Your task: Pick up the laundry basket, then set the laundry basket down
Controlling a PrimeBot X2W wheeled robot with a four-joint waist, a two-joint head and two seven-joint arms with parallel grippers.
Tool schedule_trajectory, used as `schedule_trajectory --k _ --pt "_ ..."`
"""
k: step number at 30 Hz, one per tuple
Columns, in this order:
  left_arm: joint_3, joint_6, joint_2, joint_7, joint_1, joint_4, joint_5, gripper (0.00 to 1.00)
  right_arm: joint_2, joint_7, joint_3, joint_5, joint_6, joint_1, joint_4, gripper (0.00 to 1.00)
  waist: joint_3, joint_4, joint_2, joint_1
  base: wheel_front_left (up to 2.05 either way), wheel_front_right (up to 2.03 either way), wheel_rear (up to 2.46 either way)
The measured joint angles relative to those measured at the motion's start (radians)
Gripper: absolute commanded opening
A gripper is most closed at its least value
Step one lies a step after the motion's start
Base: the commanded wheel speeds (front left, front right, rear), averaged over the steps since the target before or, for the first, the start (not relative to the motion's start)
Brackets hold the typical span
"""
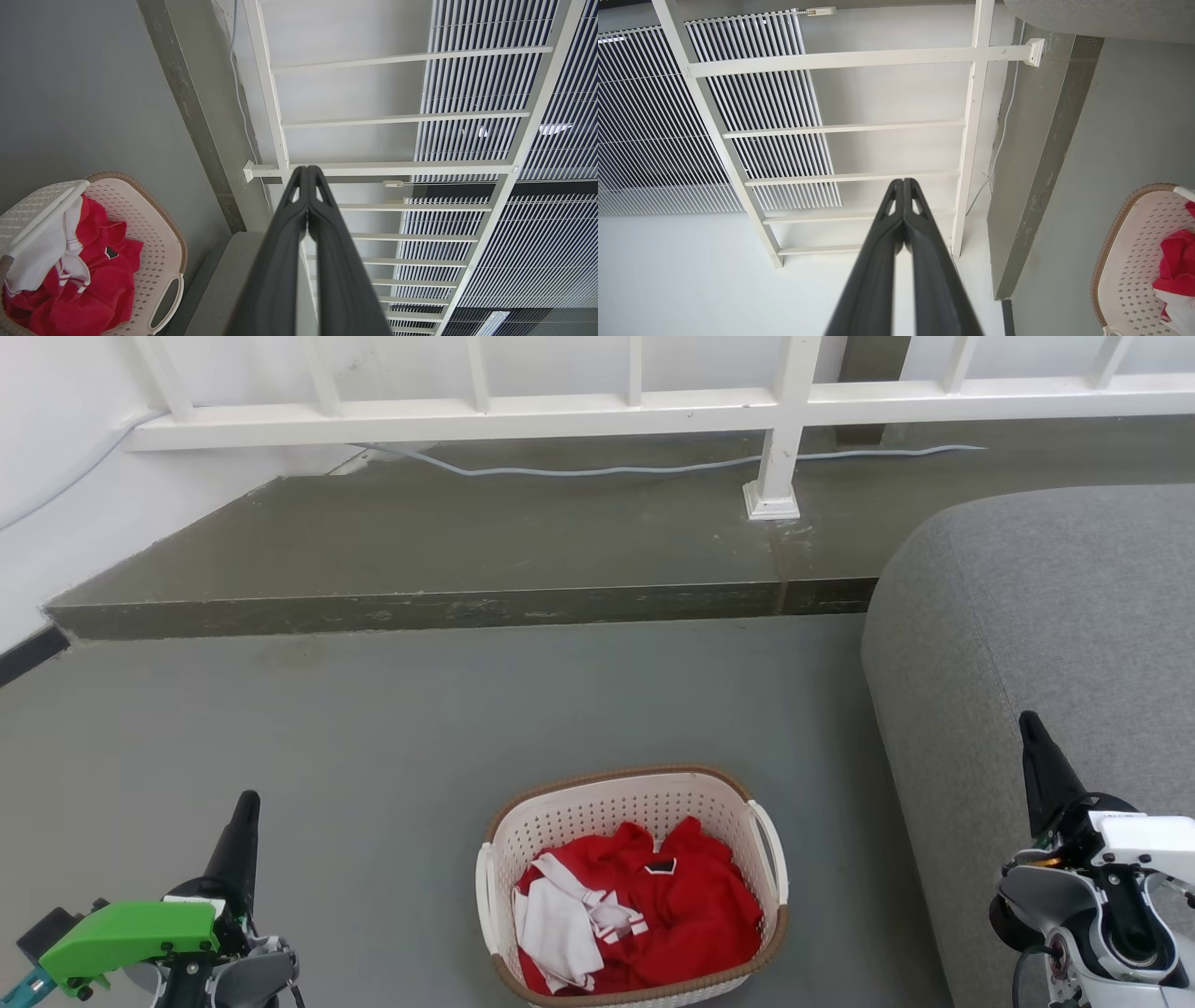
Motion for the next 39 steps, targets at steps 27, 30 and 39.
schedule_trajectory --k 27,30,39 --pt "0.003 -0.003 0.000 0.000 -0.001 0.012 0.000 0.00 0.000 0.000 -0.001 0.000 0.000 0.000 -0.001 0.00 0.000 0.000 0.0000 0.0000 0.00 0.00 0.00" --pt "0.003 -0.003 0.000 0.000 -0.001 0.012 0.000 0.00 0.000 0.000 -0.001 0.000 0.000 0.000 -0.001 0.00 0.000 0.000 0.0000 0.0000 0.00 0.00 0.00" --pt "0.004 -0.003 0.000 0.002 -0.002 0.014 0.000 0.00 0.000 0.000 -0.001 0.000 0.000 0.000 -0.001 0.00 0.000 0.000 0.0000 0.0000 0.00 0.00 0.00"
